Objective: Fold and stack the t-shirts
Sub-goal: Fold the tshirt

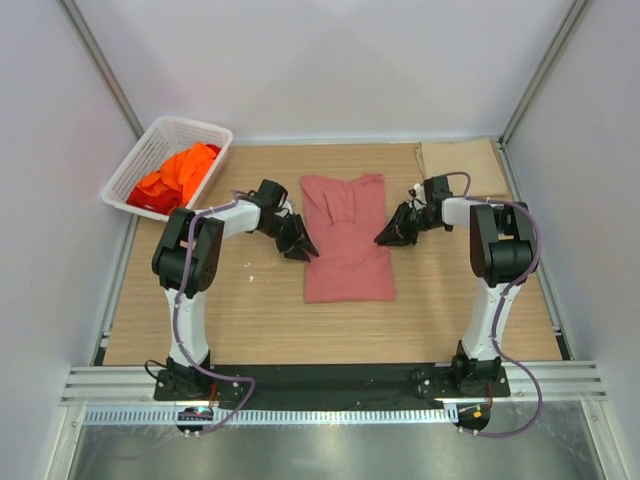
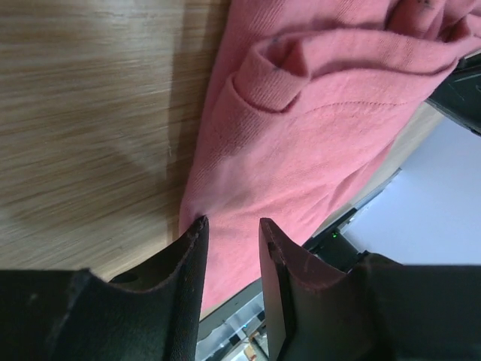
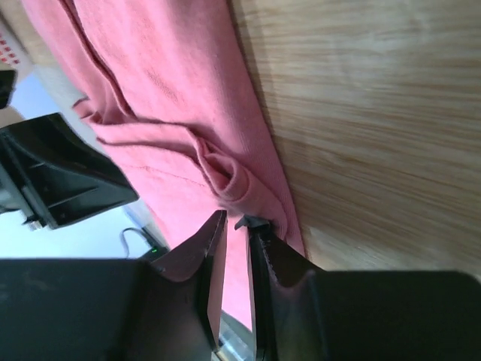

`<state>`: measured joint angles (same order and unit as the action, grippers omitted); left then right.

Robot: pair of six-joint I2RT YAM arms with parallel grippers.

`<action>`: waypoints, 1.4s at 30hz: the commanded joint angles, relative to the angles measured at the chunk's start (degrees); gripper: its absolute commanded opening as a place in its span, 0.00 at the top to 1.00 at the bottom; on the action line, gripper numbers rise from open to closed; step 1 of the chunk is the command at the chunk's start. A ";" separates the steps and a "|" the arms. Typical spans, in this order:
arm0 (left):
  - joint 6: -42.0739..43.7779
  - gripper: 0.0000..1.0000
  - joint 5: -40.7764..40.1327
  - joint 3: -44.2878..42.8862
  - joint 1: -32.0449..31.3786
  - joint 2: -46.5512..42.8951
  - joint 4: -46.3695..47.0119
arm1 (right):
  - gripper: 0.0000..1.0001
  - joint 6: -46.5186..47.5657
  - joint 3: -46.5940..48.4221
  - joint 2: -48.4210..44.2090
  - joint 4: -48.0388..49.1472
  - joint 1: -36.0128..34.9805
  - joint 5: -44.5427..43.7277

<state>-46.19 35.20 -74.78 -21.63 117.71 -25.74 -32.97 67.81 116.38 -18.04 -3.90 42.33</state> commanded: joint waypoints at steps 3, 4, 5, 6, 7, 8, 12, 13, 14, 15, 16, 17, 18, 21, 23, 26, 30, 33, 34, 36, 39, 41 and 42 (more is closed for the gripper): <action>6.99 0.65 -4.96 -1.94 0.01 -0.02 -4.04 | 0.75 13.07 7.49 -3.78 -16.52 -1.02 -18.82; 7.17 0.64 -5.31 -2.38 0.01 -0.81 -4.58 | 0.75 14.41 8.99 -4.40 -18.85 -1.89 -20.86; 7.08 0.64 -5.14 -2.38 0.01 -1.51 -4.93 | 0.74 14.95 10.14 -5.01 -20.52 -2.25 -22.62; 6.39 0.62 -4.97 -2.30 0.01 -2.39 -5.11 | 0.73 15.13 11.71 -6.76 -22.72 -2.60 -22.55; 5.95 0.62 -4.79 -1.77 -0.17 -4.83 -5.46 | 0.72 14.87 12.16 -7.82 -23.43 -2.78 -22.46; 5.59 0.60 -4.79 -1.33 -0.43 -6.16 -5.55 | 0.71 14.52 12.34 -8.88 -24.14 -3.91 -22.46; 3.49 0.53 -5.14 0.86 -2.36 -12.23 -5.90 | 0.69 12.15 8.32 -15.37 -23.89 -7.43 -18.79; 2.96 0.53 -4.79 1.56 -2.80 -13.46 -5.21 | 0.67 9.79 6.39 -16.26 -22.40 -8.05 -16.86; 2.43 0.52 -4.53 2.88 -3.76 -13.82 -4.94 | 0.67 8.55 1.58 -16.79 -20.65 -8.75 -12.92; 1.99 0.52 -4.35 3.67 -4.21 -14.00 -4.33 | 0.67 6.88 -0.99 -17.32 -16.37 -9.19 -11.14; 1.20 0.52 -3.83 4.38 -4.65 -14.09 -3.80 | 0.66 5.74 -3.45 -18.11 -14.23 -9.37 -9.73; 0.76 0.53 -3.82 5.86 -5.35 -13.91 -2.92 | 0.66 3.72 -7.91 -18.38 -12.47 -9.46 -8.41; 0.32 0.54 -3.30 6.83 -5.62 -13.74 -2.13 | 0.66 3.18 -9.96 -18.73 -9.15 -9.63 -7.27; -1.09 0.57 -2.76 11.83 -5.71 -13.30 1.65 | 0.67 3.61 -15.68 -18.73 -7.01 -8.67 -7.52; 0.13 0.59 -4.78 13.69 -5.71 -11.99 2.18 | 0.68 5.19 -18.49 -18.03 -7.09 -7.79 -7.70; 1.02 0.62 -6.45 17.47 -5.71 -10.58 2.88 | 0.68 6.86 -21.65 -19.07 -8.93 -6.65 -10.68; 0.58 0.64 -7.60 23.01 -5.97 -14.32 2.54 | 0.68 8.71 -22.37 -24.08 -14.37 -6.47 -14.20; 0.32 0.62 -8.92 24.42 -6.76 -20.82 -0.01 | 0.68 8.28 -19.74 -28.73 -17.19 -8.22 -14.20; -0.03 0.61 -8.83 23.81 -7.54 -22.33 -1.06 | 0.68 7.49 -18.69 -29.53 -17.64 -9.45 -14.03; -1.78 0.60 -8.66 22.41 -8.69 -24.45 -1.68 | 0.68 5.65 -16.14 -29.80 -16.77 -13.75 -12.01; -3.28 0.58 -8.39 18.46 -11.50 -25.60 -2.04 | 0.67 -0.67 -16.13 -28.93 -9.69 -18.05 -7.54; -3.99 0.58 -7.96 15.30 -13.26 -23.77 -1.86 | 0.68 -5.32 -17.44 -26.39 -3.53 -19.38 -5.60; -4.08 0.59 -7.78 14.41 -13.70 -22.71 -1.69 | 0.70 -6.31 -17.97 -25.42 -2.01 -19.82 -4.28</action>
<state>-48.99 27.77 -55.90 -33.74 94.43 -27.75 -32.25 50.35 88.97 -27.97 -22.33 33.52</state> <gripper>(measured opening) 0.415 0.310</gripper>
